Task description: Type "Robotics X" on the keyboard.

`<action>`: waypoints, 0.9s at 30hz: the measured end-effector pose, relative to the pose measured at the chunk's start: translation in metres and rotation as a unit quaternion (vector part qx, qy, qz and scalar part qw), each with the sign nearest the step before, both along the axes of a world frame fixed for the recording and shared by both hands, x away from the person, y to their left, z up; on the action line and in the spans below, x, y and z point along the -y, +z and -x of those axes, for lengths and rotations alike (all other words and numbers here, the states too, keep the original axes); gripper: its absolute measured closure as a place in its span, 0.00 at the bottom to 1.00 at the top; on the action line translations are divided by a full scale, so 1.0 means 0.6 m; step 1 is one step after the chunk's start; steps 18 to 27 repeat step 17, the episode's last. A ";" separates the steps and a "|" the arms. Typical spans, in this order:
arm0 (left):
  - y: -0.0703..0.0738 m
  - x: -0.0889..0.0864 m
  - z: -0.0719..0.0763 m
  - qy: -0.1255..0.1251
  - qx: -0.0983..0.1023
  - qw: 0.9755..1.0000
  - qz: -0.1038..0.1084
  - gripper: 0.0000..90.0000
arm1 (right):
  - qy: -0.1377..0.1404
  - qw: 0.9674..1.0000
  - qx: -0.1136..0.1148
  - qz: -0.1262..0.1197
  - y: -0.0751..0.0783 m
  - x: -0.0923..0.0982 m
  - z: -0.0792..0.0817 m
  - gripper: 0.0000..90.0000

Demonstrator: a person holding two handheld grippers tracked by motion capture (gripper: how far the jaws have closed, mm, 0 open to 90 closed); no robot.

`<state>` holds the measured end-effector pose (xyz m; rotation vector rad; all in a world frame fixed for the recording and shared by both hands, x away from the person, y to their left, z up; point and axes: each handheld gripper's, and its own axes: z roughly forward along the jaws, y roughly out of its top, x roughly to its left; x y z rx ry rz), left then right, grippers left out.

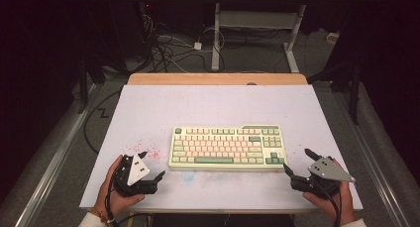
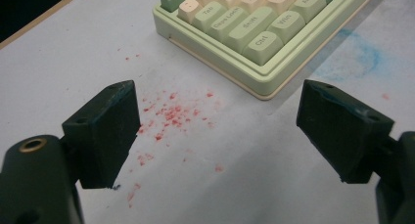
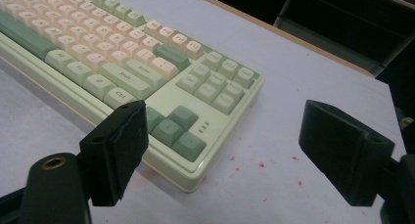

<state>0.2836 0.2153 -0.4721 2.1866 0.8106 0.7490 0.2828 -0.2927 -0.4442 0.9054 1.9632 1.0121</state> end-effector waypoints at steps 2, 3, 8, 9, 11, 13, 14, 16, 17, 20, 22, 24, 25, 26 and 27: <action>-0.001 0.001 0.000 0.000 0.000 1.000 -0.003 0.17 | 0.001 1.000 0.001 -0.001 0.001 0.001 -0.001 0.21; -0.001 0.001 -0.001 0.000 0.000 1.000 -0.003 0.17 | 0.002 1.000 0.001 0.000 0.000 0.000 -0.001 0.21; 0.000 -0.001 -0.001 0.002 0.001 1.000 0.000 0.17 | 0.004 1.000 -0.001 0.002 -0.001 -0.004 -0.001 0.21; 0.000 -0.001 -0.002 0.002 0.001 1.000 0.001 0.17 | 0.005 1.000 -0.002 0.002 -0.002 -0.004 -0.001 0.21; -0.001 -0.001 -0.003 0.004 -0.001 1.000 0.001 0.17 | 0.005 1.000 -0.004 0.002 -0.003 -0.004 -0.002 0.21; -0.001 0.000 -0.005 0.004 -0.003 1.000 0.001 0.17 | 0.006 1.000 -0.005 0.004 -0.004 -0.003 -0.003 0.21; -0.001 0.000 -0.005 0.004 -0.002 1.000 0.000 0.17 | 0.006 1.000 -0.007 0.002 -0.005 -0.003 -0.003 0.21; -0.002 0.001 -0.007 0.004 -0.004 1.000 -0.005 0.17 | 0.006 1.000 -0.008 0.002 -0.005 -0.003 -0.003 0.21; -0.002 0.001 -0.008 0.005 -0.006 1.000 -0.005 0.17 | 0.007 1.000 -0.008 0.002 -0.006 -0.003 -0.003 0.21; -0.002 0.001 -0.008 0.005 -0.006 1.000 -0.005 0.17 | 0.007 1.000 -0.008 0.002 -0.006 -0.003 -0.003 0.21; -0.002 0.001 -0.008 0.005 -0.006 1.000 -0.005 0.17 | 0.007 1.000 -0.008 0.002 -0.006 -0.003 -0.003 0.21; -0.002 0.001 -0.008 0.005 -0.006 1.000 -0.005 0.17 | 0.007 1.000 -0.008 0.002 -0.006 -0.003 -0.003 0.21; -0.002 0.001 -0.008 0.005 -0.006 1.000 -0.005 0.17 | 0.007 1.000 -0.008 0.002 -0.006 -0.003 -0.003 0.21; -0.002 0.001 -0.008 0.005 -0.006 1.000 -0.005 0.17 | 0.007 1.000 -0.008 0.002 -0.006 -0.003 -0.003 0.21; -0.002 0.001 -0.008 0.005 -0.006 1.000 -0.005 0.17 | 0.007 1.000 -0.008 0.002 -0.006 -0.003 -0.003 0.21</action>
